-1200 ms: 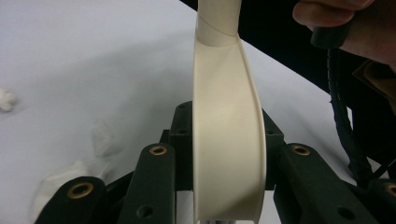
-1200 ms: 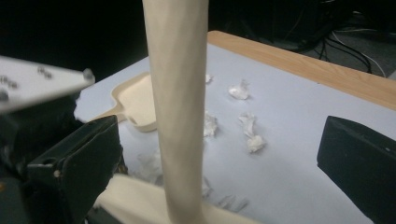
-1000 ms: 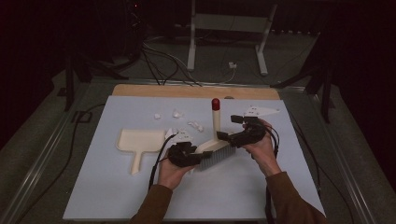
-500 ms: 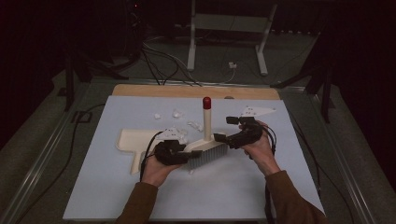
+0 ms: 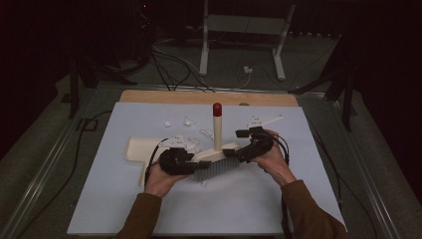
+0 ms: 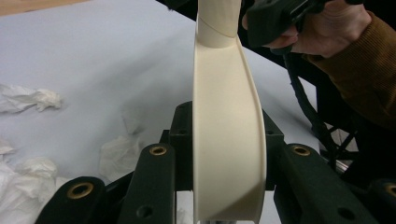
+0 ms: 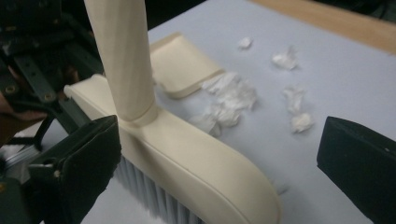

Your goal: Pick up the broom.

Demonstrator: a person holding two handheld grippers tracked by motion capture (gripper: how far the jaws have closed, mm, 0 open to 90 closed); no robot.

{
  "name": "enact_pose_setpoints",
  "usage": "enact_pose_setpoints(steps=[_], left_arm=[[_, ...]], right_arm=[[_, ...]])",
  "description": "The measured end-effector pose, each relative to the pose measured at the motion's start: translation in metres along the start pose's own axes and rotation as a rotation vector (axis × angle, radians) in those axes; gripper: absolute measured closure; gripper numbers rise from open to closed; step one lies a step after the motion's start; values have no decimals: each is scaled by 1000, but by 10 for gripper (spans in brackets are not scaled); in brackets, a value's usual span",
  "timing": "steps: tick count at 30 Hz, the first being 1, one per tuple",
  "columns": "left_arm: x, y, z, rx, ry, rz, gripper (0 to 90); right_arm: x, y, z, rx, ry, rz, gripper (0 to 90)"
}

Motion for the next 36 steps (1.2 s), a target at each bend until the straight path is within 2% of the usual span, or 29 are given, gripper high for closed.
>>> enact_pose_setpoints(steps=[5, 7, 10, 13, 15, 16, 17, 20, 23, 26, 32, 36], left_arm=[[0, -1, 1, 22, 13, -3, 697], [-1, -2, 0, 29, 10, 1, 697], [0, -3, 0, 44, 8, 5, 697], [0, -4, 0, 55, 13, -1, 697], [1, -4, 0, 67, 18, -11, 697], [1, -4, 0, 76, 19, -14, 697], [1, -4, 0, 79, 21, -20, 697], [2, -3, 0, 90, 21, -32, 697], [4, -2, 0, 103, 24, -42, 697], [4, 0, 1, 115, 29, -48, 697], [2, 0, 1, 153, 30, -9, 693], [2, -1, 1, 161, 28, 6, 685]], right_arm=[[3, 6, -6, -38, -28, -52, 0], [3, 8, -7, -68, -26, -63, 0], [4, 11, -9, -67, -44, -91, 15], [6, 13, -12, -83, -82, -113, 83], [7, 14, -17, -117, -121, -126, 160], [7, 14, -17, -117, -121, -126, 160], [8, 14, -21, -132, -149, -142, 212], [9, 13, -22, -148, -171, -148, 264], [11, 11, -24, -182, -194, -155, 356], [13, 10, -25, -217, -220, -166, 411], [20, 12, -28, -252, -271, -222, 506], [23, 13, -29, -282, -277, -232, 554]])
Point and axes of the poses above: each handheld gripper's, and its own axes: y roughly forward along the jaws, x roughly out of its underside, z roughly to its right, the point moved 4 cm from there along y, roughly forward along the jaws, and after that the axes turned 4 degrees about x, right-handed, at the moved point
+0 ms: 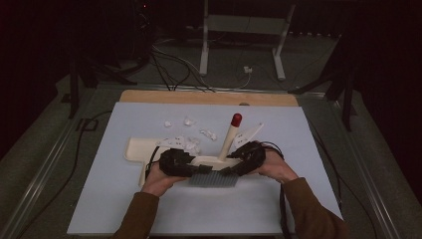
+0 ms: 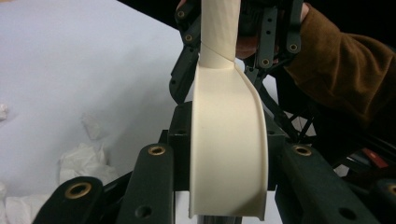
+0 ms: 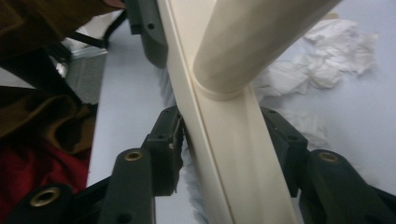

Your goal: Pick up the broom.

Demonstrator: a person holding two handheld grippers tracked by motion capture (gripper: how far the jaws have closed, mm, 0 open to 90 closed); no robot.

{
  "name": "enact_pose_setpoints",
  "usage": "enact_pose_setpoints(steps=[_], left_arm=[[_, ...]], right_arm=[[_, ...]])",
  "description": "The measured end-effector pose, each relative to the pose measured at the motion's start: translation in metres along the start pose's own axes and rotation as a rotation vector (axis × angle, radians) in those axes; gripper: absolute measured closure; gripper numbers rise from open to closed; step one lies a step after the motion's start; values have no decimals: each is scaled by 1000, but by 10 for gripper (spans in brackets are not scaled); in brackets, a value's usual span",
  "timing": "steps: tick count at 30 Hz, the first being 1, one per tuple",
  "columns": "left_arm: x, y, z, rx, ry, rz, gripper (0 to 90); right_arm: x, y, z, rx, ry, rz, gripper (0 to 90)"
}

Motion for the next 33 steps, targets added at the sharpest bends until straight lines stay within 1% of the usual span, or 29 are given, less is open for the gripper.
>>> enact_pose_setpoints(steps=[3, 4, 6, 7, 8, 9, 11, 12, 13, 17, 18, 19, 21, 22, 23, 25, 28, 30, 32, 33], left_arm=[[-1, -1, -1, -11, -9, 13, 655], [-1, -2, -1, -20, -8, 17, 635], [-1, -2, -1, -21, -12, 20, 599], [-1, -2, -1, -33, -11, 22, 572], [-1, -2, 0, -49, -14, 26, 539], [-1, -2, 0, -66, -13, 33, 530], [-2, -3, 0, -98, -13, 41, 498], [-2, -3, 1, -107, -20, 51, 467], [-2, -5, 1, -114, -21, 54, 450], [-3, -11, 2, -146, -36, 69, 379], [-4, -13, 3, -174, -31, 77, 343], [-4, -15, 4, -205, -27, 81, 279], [-6, -20, 4, -247, -35, 106, 164], [-6, -23, 5, -269, -40, 116, 148], [-6, -25, 5, -294, -43, 124, 112], [-5, -31, 5, -324, -34, 128, 23], [-1, -39, 4, -388, -24, 138, 5], [2, -45, 5, -438, -27, 151, 5], [5, -53, 6, -468, -31, 162, 5], [7, -56, 6, -491, -31, 165, 5]], right_arm=[[0, 0, -1, -28, -4, 13, 594], [0, 0, -2, -32, -6, 10, 613], [0, 0, -4, -44, -11, 10, 642], [-1, 0, -4, -51, -18, 13, 662], [-1, 0, -6, -59, -15, 11, 674], [-1, -1, -6, -51, -4, 11, 676], [-2, -1, -7, -38, -3, 13, 678], [-2, -1, -6, -27, -5, 15, 678], [-3, -1, -6, -22, 3, 15, 678], [-2, -2, -4, -15, 11, 20, 678], [-2, -2, -4, -15, 10, 22, 678], [-2, -3, -4, -11, 15, 18, 678], [-1, -4, -2, 3, 27, 19, 678], [0, -4, -1, 2, 29, 24, 678], [0, -5, 0, 7, 35, 24, 679], [1, -7, 0, 15, 39, 28, 678], [0, -9, 0, 18, 39, 37, 678], [0, -9, 1, 23, 42, 42, 678], [0, -9, 2, 23, 48, 42, 678], [0, -9, 2, 26, 50, 41, 678]])
Point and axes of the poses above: each handheld gripper's, and its own axes: y roughly forward along the jaws, x roughly out of its underside, z roughly to its right, the point moved 4 cm from there along y, roughly forward along the jaws, and after that the axes turned 4 degrees about x, right-handed, at the moved point
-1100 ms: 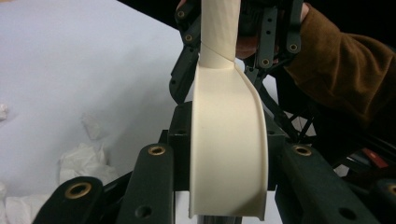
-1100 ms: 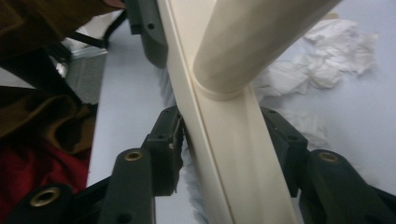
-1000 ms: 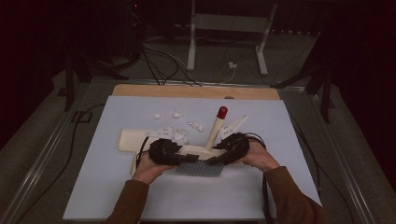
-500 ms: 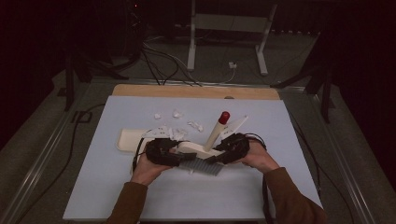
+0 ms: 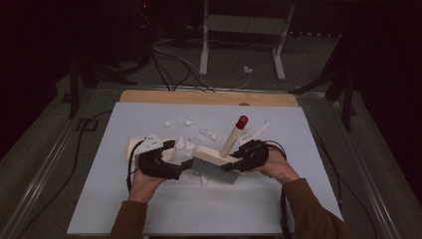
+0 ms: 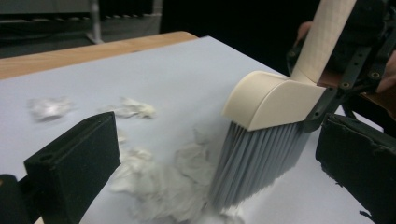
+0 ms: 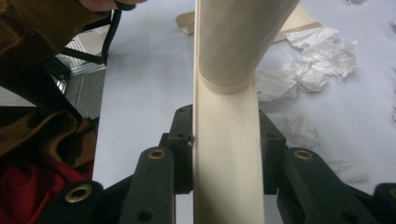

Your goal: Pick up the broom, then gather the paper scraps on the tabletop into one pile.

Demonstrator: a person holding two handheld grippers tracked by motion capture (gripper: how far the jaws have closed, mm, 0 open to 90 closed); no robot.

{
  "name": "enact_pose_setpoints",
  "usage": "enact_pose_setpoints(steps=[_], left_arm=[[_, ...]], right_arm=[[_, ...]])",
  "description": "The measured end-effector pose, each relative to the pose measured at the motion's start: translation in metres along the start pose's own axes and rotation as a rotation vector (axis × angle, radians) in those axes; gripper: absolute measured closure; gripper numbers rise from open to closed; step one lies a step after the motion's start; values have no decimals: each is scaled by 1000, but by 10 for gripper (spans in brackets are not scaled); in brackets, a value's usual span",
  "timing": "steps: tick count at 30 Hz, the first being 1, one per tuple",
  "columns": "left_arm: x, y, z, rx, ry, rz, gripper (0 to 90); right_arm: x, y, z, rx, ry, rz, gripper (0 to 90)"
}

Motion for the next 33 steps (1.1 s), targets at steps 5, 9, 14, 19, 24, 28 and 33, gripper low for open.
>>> enact_pose_setpoints(steps=[5, 9, 14, 19, 24, 28, 33], left_arm=[[8, -19, -9, -93, -7, 33, 5], [17, -32, -16, -146, -25, 37, 5], [31, -48, -22, -217, -40, 37, 5], [44, -60, -26, -270, -57, 39, 5], [52, -68, -30, -311, -75, 53, 5], [58, -70, -34, -339, -83, 55, 5], [61, -72, -37, -357, -87, 56, 5]], right_arm=[[-2, 0, -1, 9, -3, 2, 678], [-4, -3, 2, 27, -1, 9, 678], [-9, -9, 4, 48, 5, 37, 678], [-15, -11, 8, 76, 13, 41, 678], [-21, -14, 15, 117, 33, 59, 678], [-26, -16, 24, 167, 46, 73, 678], [-34, -15, 34, 226, 60, 93, 678]])
Point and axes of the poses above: each handheld gripper's, and its own axes: y roughly forward along the jaws, x roughly out of its underside, z roughly to its right, the point moved 4 cm from there along y, roughly forward along the jaws, and after that the axes turned 4 degrees about x, right-handed, at the moved point
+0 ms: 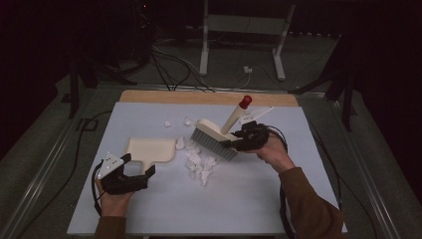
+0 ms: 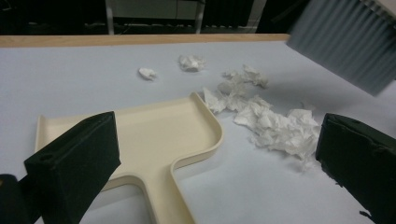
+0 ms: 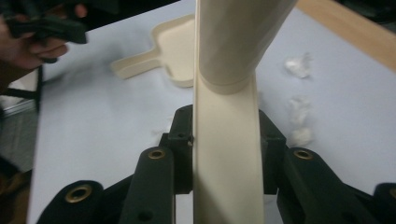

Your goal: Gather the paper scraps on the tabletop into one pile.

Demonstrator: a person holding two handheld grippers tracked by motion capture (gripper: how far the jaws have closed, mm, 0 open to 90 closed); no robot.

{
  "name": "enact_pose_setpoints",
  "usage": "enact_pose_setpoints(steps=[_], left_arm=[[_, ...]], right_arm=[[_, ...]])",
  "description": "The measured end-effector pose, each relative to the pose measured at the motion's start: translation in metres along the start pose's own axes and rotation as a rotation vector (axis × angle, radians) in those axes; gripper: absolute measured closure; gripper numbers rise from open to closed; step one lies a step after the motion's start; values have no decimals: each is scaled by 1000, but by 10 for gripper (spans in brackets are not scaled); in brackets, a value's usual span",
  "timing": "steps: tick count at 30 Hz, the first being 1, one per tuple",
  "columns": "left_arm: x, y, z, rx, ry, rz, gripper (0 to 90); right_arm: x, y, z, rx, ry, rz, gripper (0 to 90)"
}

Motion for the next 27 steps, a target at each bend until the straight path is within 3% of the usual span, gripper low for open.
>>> enact_pose_setpoints(steps=[6, 13, 27], left_arm=[[3, 1, -1, 0, -11, -7, 5], [8, 1, -2, -2, -17, -18, 5], [10, 0, -6, -10, -25, -20, 5]], right_arm=[[-10, 6, 14, 60, 21, 14, 678], [-17, 14, 29, 123, 32, -7, 678], [-22, 38, 50, 211, 6, -54, 679]])
Point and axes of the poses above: each handheld gripper's, and its own axes: y roughly forward along the jaws, x roughly out of its underside, z roughly to its right, the point moved 4 cm from there along y, roughly forward along the jaws, and after that the axes turned 4 degrees about x, right-handed, at the moved point
